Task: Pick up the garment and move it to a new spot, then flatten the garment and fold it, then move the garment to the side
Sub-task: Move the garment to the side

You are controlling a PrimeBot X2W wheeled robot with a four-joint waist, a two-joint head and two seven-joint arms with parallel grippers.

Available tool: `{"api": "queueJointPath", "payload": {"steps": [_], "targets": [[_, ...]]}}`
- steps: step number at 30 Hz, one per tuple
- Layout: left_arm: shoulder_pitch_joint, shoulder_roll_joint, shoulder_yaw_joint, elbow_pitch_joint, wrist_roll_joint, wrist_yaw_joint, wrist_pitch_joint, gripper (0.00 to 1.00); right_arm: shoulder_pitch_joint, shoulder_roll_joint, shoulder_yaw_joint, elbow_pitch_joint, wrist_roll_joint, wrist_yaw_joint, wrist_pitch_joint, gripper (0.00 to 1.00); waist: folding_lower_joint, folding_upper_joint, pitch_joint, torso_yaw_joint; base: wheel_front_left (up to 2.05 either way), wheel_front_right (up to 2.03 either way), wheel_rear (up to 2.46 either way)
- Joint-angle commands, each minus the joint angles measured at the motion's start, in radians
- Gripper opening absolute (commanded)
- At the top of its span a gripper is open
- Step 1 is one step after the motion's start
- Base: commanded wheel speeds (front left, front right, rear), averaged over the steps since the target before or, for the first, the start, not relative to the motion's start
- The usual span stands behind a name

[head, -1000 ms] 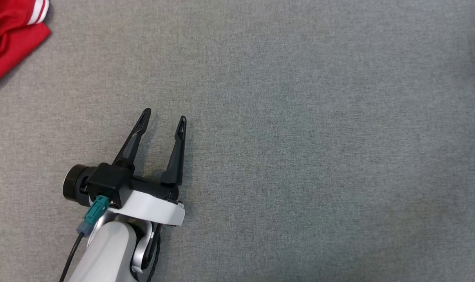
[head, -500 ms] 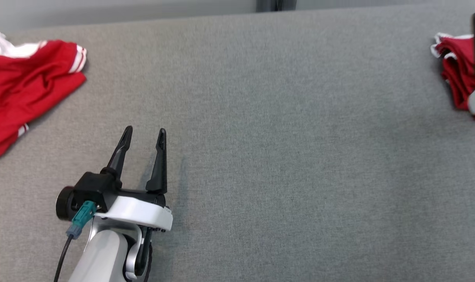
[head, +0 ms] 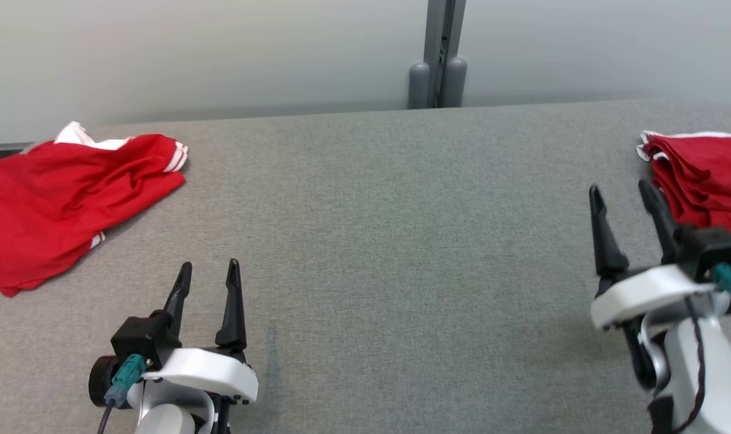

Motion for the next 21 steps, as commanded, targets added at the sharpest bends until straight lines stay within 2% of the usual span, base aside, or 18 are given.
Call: {"api": "queueJointPath", "payload": {"steps": [1, 6, 12, 21], "targets": [[0.006, -0.001, 0.002, 0.004, -0.002, 0.000, -0.004, 1.00, 0.037, 0.009, -0.010, -0.019, -0.013, 0.000, 0.000, 1.00, 0.0000, 0.0000, -0.021, 0.020, 0.00, 0.00, 0.00], [0.033, -0.009, -0.001, 0.017, 0.013, -0.002, -0.005, 1.00, 0.180, 0.050, -0.029, -0.132, -0.026, 0.000, 0.008, 1.00, 0.0000, 0.0000, -0.049, 0.045, 0.00, 0.00, 0.00], [0.062, -0.015, -0.005, 0.023, 0.012, -0.010, -0.004, 1.00, 0.318, 0.055, -0.019, -0.229, 0.051, 0.000, 0.004, 1.00, 0.0000, 0.0000, -0.066, 0.065, 0.00, 0.00, 0.00], [0.067, -0.022, 0.002, 0.027, 0.013, -0.014, -0.005, 1.00, 0.364, 0.056, 0.005, -0.283, 0.066, 0.000, 0.012, 1.00, 0.0000, 0.0000, -0.071, 0.062, 0.00, 0.00, 0.00]]}}
